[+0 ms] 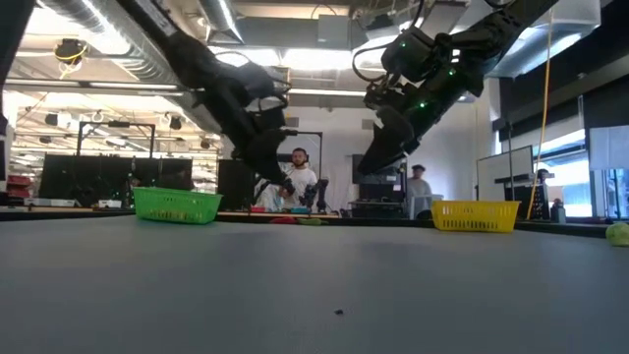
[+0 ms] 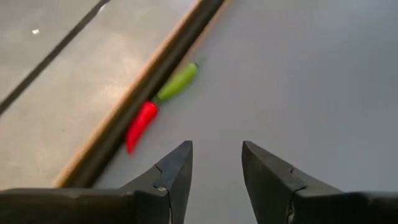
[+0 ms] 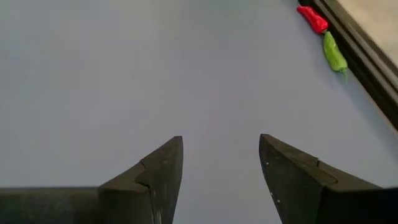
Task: Sort produce into baskets
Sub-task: Put the green chili pepper into the blue bin
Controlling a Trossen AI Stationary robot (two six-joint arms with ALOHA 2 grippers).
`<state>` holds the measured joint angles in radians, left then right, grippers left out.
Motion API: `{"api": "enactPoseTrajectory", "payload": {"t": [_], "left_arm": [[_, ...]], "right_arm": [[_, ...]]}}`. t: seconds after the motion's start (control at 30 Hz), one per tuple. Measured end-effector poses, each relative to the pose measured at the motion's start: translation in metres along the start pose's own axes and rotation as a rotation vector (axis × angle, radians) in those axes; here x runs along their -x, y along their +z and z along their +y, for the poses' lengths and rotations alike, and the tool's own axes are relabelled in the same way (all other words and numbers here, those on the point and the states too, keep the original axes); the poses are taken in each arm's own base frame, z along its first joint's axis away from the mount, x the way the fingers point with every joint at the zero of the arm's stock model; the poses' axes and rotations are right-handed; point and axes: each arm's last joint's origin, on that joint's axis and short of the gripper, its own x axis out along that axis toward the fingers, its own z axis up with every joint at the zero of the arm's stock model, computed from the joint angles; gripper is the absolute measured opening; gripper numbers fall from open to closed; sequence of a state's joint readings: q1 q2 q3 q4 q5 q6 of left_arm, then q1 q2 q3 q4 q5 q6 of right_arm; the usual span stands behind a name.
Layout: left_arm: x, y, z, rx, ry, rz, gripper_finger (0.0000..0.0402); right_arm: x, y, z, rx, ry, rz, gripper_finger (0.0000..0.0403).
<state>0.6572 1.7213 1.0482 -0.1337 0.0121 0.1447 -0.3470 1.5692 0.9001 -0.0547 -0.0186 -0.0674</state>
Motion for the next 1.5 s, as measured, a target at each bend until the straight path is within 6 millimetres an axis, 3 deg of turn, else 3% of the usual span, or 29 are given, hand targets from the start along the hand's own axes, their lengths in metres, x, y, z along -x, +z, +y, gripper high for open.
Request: {"api": "enactPoseTrajectory", "payload": {"t": [0.23,0.53,0.8,1.17,1.5], "left_arm": [[-0.026,0.024,0.022,-0.048,0.012,-0.005,0.0117],[-0.063,0.049,0.035,-0.132,-0.05,0.092,0.0096],[-0.098,0.052,0.037,-0.247,-0.069,0.114,0.0079],[-0.109,0.044,0.039,-0.348,-0.084,0.137,0.0072],[-0.108,0.041,0.05,-0.321,-0.094,0.139,0.0072]], "right_arm": [[0.0,-0.001,-0.002,0.063,-0.08,0.02,0.0209],[0.0,-0.006,-0.004,0.1,-0.132,0.076,0.0209],[0.001,-0.008,-0.004,0.1,-0.132,0.097,0.0209],[0.001,-0.009,-0.004,0.075,-0.133,0.1,0.0209],[0.001,-0.009,-0.004,0.073,-0.132,0.105,0.0209]]}}
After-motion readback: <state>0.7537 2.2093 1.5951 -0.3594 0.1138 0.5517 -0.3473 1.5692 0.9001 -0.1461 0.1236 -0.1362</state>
